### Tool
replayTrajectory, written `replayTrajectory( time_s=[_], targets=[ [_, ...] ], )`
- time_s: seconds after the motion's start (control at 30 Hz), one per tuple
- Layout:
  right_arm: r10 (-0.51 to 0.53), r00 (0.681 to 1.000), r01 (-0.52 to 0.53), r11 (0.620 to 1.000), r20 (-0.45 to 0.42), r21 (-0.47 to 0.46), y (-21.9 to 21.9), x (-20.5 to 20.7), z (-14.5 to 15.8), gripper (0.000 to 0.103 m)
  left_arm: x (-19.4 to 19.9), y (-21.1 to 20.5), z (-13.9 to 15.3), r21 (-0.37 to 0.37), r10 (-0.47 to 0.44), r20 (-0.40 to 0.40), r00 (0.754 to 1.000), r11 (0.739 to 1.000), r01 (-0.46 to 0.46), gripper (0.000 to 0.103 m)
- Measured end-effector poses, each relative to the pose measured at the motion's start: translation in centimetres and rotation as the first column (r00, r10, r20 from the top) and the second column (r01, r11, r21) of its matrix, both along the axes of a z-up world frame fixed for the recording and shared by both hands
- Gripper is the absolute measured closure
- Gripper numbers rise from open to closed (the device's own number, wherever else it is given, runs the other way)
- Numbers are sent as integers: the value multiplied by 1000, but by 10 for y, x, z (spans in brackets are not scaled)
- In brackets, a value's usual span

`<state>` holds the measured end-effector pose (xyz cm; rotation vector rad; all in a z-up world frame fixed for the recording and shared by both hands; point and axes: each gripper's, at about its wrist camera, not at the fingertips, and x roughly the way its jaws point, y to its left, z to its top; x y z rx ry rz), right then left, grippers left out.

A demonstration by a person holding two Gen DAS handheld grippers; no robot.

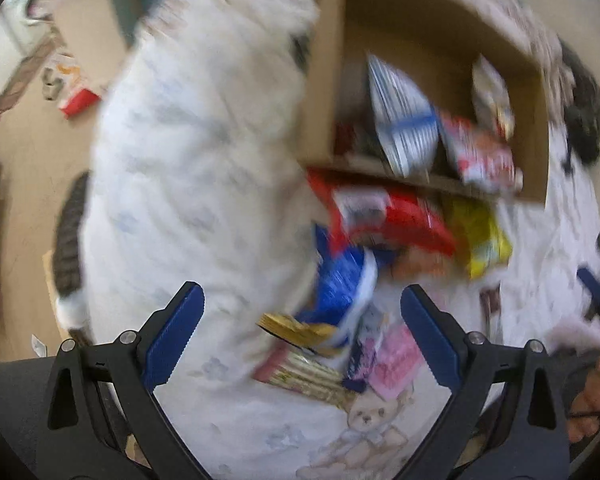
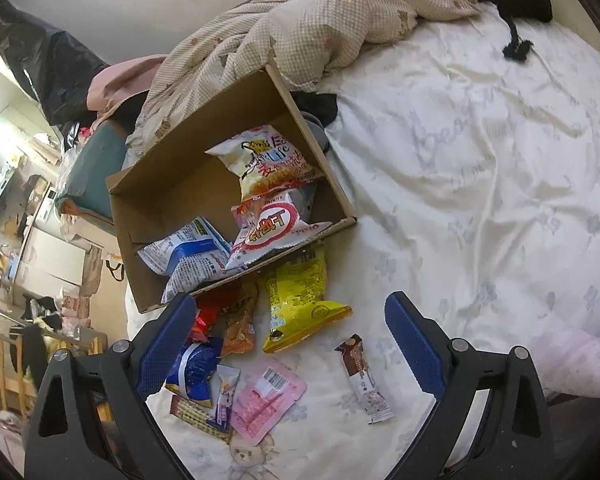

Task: Organize snacks
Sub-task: 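Grasp the blue-white bag with the left gripper while the right gripper grasps the brown chocolate bar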

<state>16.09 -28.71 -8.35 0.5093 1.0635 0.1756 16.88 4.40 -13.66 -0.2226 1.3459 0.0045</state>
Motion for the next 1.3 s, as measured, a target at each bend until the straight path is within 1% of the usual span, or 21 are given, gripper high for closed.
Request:
replayTrajectory(
  time_s=[0.07,0.13,0.17,0.2,0.23,0.3,0.37,0.4,0.43,0.5,0.6,0.7,0.8,0.9,0.97,1.0,1.03,1.07,1.1,1.2,1.3],
  targets=[
    [2,1000,-2,1000,-11,8,-1,1,-2,5,3,-10,-14,2,-29,-33,999,1000,29,12],
    [5,1000,-5,1000,-13,5,-2,1,-3,5,6,-18,-25,9,-49,-56,997,999,50,25],
    [5,1000,-5,1000,-12,2,-3,1,-3,5,8,-21,-30,6,-61,-70,996,998,62,27],
    [1,1000,-1,1000,-14,-1,-5,1,-3,5,10,-24,-36,3,-70,-84,994,998,70,33],
    [-4,1000,4,1000,-17,1,-8,0,-4,5,11,-26,-39,0,-72,-90,993,997,72,36],
    [-15,1000,15,1000,-27,9,-12,0,-6,5,13,-30,-45,-2,-81,-98,992,997,81,37],
    [-30,999,31,999,-39,25,-17,0,-8,5,15,-31,-52,-9,-82,-108,991,997,82,42],
    [-38,998,39,999,-44,33,-19,1,-9,5,16,-32,-55,-15,-86,-115,990,996,85,56],
    [-47,998,49,998,-50,46,-22,1,-10,5,17,-34,-58,-15,-90,-121,989,996,89,74],
    [-51,997,54,997,-56,56,-22,2,-11,5,16,-35,-59,-4,-100,-120,988,995,100,75],
    [-47,997,50,997,-55,53,-22,2,-10,5,12,-37,-43,-4,-102,-81,992,995,102,77],
    [-42,998,45,998,-53,51,-22,2,-10,5,3,-33,-23,-66,-84,-63,994,995,80,77],
    [-41,997,44,998,-62,38,-22,2,-12,5,-13,-30,-6,-115,-69,-69,995,991,61,77],
    [-32,995,30,999,-91,-23,-18,3,-17,5,-23,-27,4,-167,-75,-72,995,984,62,77],
    [-11,990,-11,988,-142,-155,-9,4,-27,5,-29,-25,9,-161,-81,-67,994,984,69,77],
    [1,985,-34,981,-171,-191,-6,5,-34,5,-32,-23,10,-165,-73,-70,995,984,61,77],
    [25,974,-74,974,-225,-213,1,7,-46,5,-32,-21,9,-171,-61,-71,996,984,48,77],
    [45,965,-103,971,-260,-214,5,7,-53,7,-34,-16,12,-171,-52,-66,997,984,40,77],
    [80,950,-151,963,-302,-223,13,8,-63,10,-32,-16,14,-159,-42,-54,998,987,32,77],
    [147,923,-251,930,-355,-268,32,8,-79,13,-28,-14,23,-130,-18,-10,1000,991,17,77],
    [176,901,-306,906,-397,-293,44,8,-93,13,-27,-13,28,-98,-20,22,1000,995,22,77]
  ],
)
